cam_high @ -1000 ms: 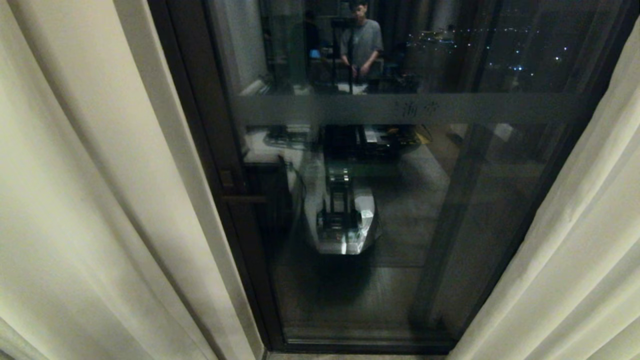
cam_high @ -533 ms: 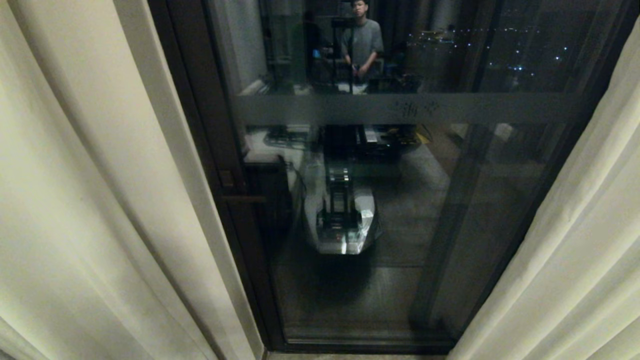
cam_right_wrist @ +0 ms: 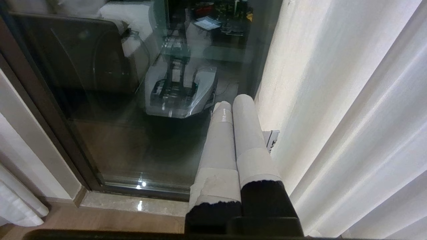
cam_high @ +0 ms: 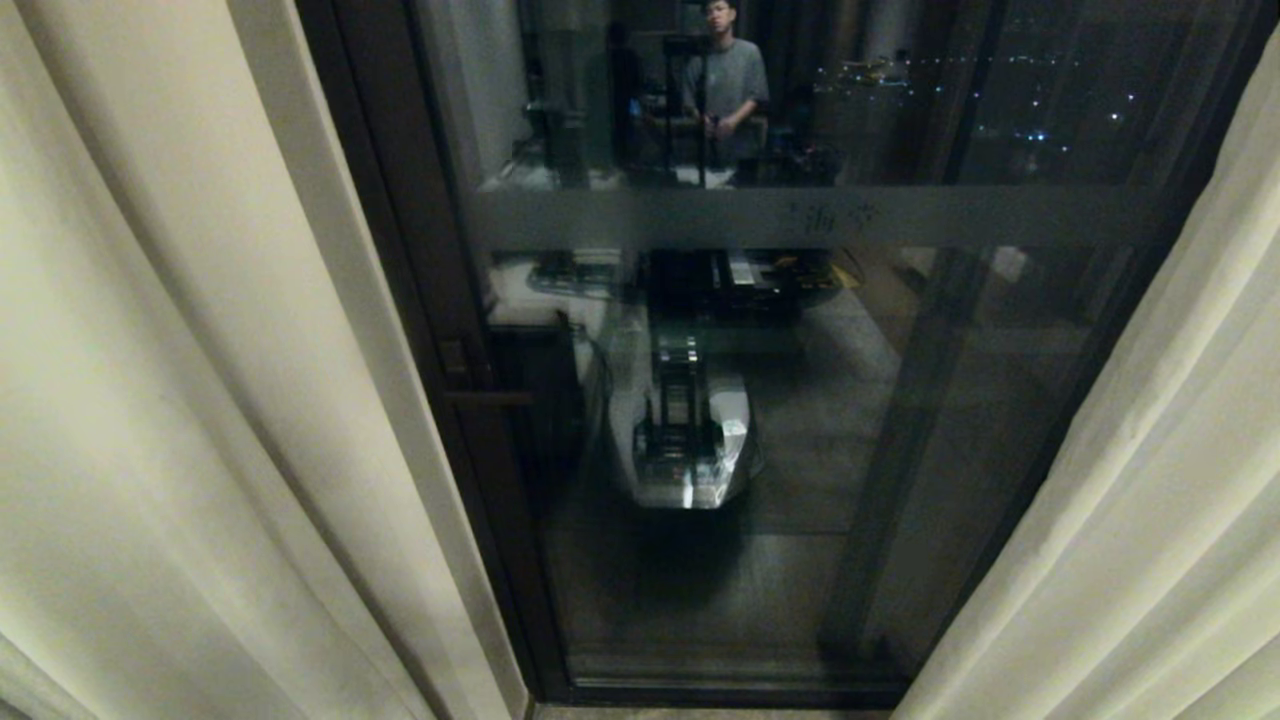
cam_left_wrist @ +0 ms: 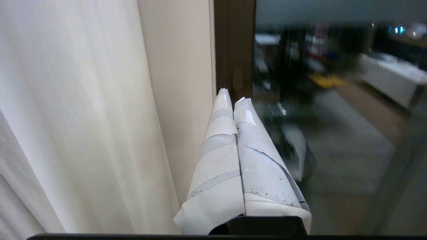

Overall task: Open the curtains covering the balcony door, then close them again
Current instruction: Close the inner curtains on both sides

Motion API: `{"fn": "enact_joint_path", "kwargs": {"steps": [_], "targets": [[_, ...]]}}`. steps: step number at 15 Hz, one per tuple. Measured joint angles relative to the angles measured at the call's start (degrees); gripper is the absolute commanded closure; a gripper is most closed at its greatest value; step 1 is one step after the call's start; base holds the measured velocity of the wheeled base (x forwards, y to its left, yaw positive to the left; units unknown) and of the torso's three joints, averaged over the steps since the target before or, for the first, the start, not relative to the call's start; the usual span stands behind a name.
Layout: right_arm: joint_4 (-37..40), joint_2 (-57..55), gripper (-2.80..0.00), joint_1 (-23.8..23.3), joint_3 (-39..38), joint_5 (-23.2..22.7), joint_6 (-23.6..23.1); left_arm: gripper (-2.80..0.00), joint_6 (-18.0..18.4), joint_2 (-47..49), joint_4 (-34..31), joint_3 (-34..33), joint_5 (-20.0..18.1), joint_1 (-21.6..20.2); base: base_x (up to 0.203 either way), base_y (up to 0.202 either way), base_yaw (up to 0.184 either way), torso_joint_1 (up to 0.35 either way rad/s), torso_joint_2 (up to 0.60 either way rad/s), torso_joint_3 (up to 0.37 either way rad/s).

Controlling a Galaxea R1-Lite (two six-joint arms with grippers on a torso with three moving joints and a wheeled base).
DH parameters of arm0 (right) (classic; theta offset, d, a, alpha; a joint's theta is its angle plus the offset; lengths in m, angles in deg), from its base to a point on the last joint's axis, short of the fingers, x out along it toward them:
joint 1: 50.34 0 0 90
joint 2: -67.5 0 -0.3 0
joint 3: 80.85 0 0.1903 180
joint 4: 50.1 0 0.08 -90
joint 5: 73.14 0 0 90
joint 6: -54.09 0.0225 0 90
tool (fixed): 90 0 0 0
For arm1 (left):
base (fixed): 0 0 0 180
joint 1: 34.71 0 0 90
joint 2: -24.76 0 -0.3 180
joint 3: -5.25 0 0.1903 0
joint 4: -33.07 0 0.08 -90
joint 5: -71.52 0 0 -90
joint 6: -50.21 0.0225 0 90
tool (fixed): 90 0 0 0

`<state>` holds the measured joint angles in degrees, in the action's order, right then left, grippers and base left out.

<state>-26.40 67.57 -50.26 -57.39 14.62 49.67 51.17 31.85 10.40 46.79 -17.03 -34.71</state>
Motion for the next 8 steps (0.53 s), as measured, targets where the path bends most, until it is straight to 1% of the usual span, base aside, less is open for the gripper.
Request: {"fn": "enact_joint_path", "kwargs": {"steps": [2, 4, 6, 8], "targets": [[-0.02, 0.0, 0.0, 0.0, 0.0, -0.02, 0.01, 0.0, -0.33, 7.46, 1.61, 6.11, 1.2, 0.0, 0.0, 0.0, 0.0, 0.0, 0.0, 0.0], [-0.02, 0.0, 0.0, 0.0, 0.0, 0.0, 0.01, 0.0, -0.66, 16.03, 5.1, 11.78, 2.47, -0.05, 0.0, 0.0, 0.0, 0.0, 0.0, 0.0], [0.0, 0.0, 0.0, 0.0, 0.0, -0.01, 0.02, 0.0, -0.8, 25.92, 10.96, 17.61, 5.02, -0.41, 0.0, 0.0, 0.0, 0.0, 0.0, 0.0], [0.02, 0.0, 0.0, 0.0, 0.0, 0.0, -0.01, 0.0, -0.61, 34.72, 17.54, 22.97, 8.75, -1.91, 0.0, 0.0, 0.0, 0.0, 0.0, 0.0]]}}
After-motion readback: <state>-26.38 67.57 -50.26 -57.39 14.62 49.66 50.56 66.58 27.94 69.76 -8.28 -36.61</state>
